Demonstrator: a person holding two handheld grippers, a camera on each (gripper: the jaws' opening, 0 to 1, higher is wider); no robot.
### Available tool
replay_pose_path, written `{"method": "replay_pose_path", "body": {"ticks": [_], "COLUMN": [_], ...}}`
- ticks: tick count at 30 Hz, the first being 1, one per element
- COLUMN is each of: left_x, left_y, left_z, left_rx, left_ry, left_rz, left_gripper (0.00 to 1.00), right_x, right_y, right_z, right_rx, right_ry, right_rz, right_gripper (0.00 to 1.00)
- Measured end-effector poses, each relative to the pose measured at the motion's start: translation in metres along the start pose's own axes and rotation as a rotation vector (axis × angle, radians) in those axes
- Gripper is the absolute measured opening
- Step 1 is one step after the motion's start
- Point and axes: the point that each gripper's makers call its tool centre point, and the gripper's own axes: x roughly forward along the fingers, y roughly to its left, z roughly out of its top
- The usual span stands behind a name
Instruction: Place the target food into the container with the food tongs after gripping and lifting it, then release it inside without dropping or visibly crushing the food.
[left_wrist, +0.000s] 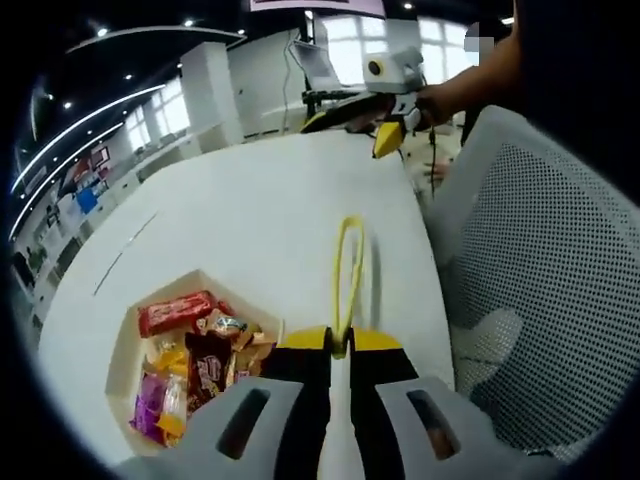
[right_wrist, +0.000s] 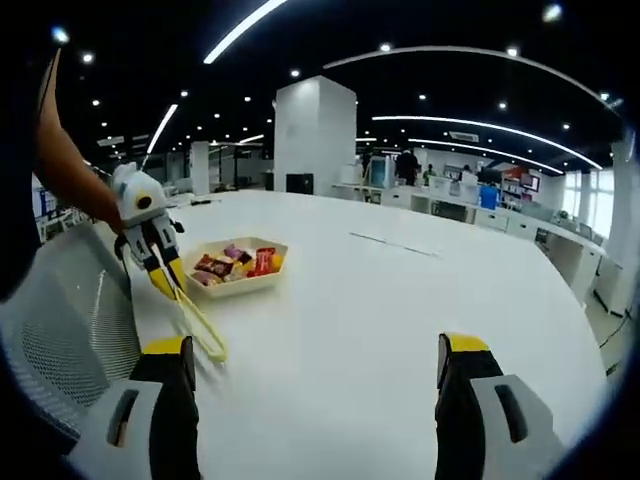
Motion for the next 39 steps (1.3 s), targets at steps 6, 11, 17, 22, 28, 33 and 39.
{"method": "replay_pose_path", "body": {"ticks": [6, 11, 17, 22, 28, 33, 39], "left_x": [0.002, 0.006, 0.006, 0.003, -0.004, -0.004, -0.024], "left_y": [0.002, -0.004, -0.008, -0.006, -0.008, -0.003, 0.018], "left_z": [-0.011, -0.019, -0.018, -0.014, -0.004, -0.002, 0.020], "left_rx": [-0.049, -0.046, -0.042, -0.024, -0.024, -0.040, -0.134], "left_ry": [0.017, 0.053, 0.051, 0.035, 0.019, 0.014, -0.123], "left_rz": [0.002, -0.002, -0.013, 0.014, 0.042, 0.071, 0.206], "left_gripper": [0.02, 0.04, 0.12, 0.26, 0.29, 0.30, 0.62], "right_x": [-0.002, 0.000, 0.005, 0.006, 0.006, 0.006, 0.005], "right_y": [0.000, 0.002, 0.010, 0.011, 0.007, 0.003, -0.001], "right_z": [-0.004, -0.002, 0.001, -0.001, 0.003, 0.004, 0.011], "right_rx": [0.009, 0.039, 0.032, 0.037, 0.038, 0.051, 0.036], "right_ry": [0.006, 0.007, 0.006, 0.020, 0.012, 0.009, -0.004], "right_rz": [-0.004, 0.003, 0.021, 0.026, 0.027, 0.018, 0.021], "right_gripper": [1.00, 1.00, 1.00, 1.00, 1.00, 1.00, 1.00]}}
